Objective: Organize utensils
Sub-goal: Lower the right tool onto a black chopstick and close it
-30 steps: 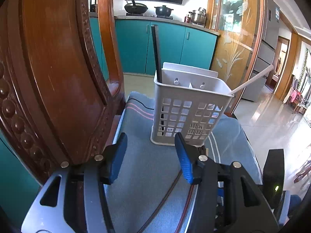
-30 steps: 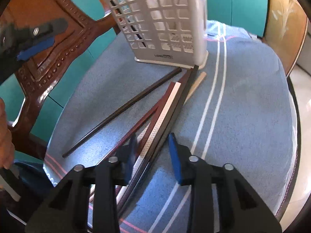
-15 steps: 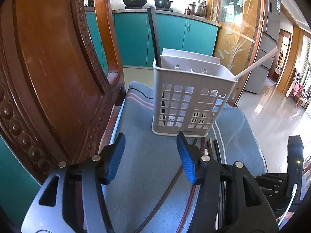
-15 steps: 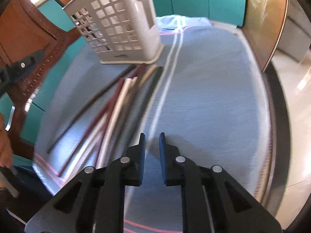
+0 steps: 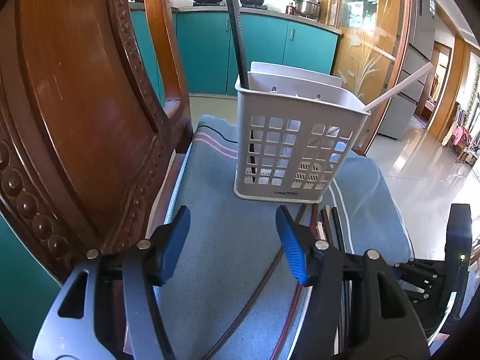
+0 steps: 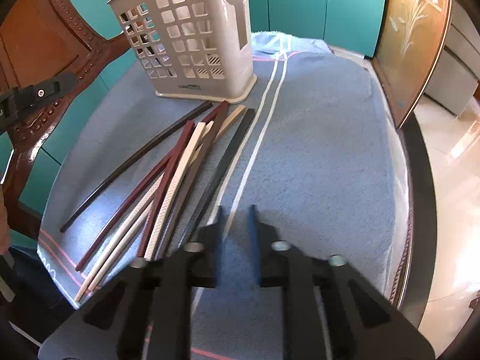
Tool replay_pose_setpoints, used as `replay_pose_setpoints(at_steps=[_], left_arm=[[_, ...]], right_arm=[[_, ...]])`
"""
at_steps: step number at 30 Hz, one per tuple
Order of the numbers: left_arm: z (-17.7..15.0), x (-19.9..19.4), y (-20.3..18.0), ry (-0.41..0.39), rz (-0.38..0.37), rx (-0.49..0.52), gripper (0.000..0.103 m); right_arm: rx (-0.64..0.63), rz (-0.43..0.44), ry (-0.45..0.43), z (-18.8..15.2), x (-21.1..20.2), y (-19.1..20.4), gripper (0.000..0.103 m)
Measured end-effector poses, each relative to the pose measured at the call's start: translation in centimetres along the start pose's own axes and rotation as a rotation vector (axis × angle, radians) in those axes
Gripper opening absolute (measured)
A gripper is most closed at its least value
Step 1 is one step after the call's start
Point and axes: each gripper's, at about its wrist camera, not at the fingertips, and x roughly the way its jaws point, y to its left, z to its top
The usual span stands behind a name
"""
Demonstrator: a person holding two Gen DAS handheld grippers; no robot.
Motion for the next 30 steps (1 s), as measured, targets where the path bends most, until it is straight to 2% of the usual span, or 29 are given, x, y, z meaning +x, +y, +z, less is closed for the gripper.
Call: replay_pose_setpoints(at_steps=[4,10,11,13,15,21,26,30], left_arm=[[0.0,-0.1,0.2,0.002,0.003,-0.006,0.06],[-0.1,0.1,0.5,0.015,0.008,-0.013,0.06],[-0.2,0.2,0.7,0.017,0.01,-0.015,0.061],[-0.2,0.2,0.9,0.025,0.014,-0.022,0.061],[-0.2,0.4,1.0,0.036,0.01,-0.033,0.061],[-0.4,1.5,0.9,0.095,-0.009,-0.03,0.062],[-1.0,3.2,-0.3,0.161,-0.015,0.019,0.062],[-1.5,4.5,-1.2,0.2,0.0,0.05,0.062]], right_arm=[[0.006,0.054,0.032,-0.2,-0.1,0.3,0.001],[-0.029,0.124,0.055,-1.3,-1.0,1.5,0.001],[-0.028,0.119,0.044,-1.4,-1.2,1.7,0.001],[-0.028,0.09,0.013,-1.1,-1.4,1.8,0.01],[-0.015,0.083,-0.002,-0.6,-1.5,1.7,0.014],[0.025,0.002,0.056,3.0,0.8,0.8,0.015],[0.077,0.087,0.07,5.0,2.4,-0.3,0.016],[0.051,0.079,0.059,5.3,2.6,0.1,0.018]])
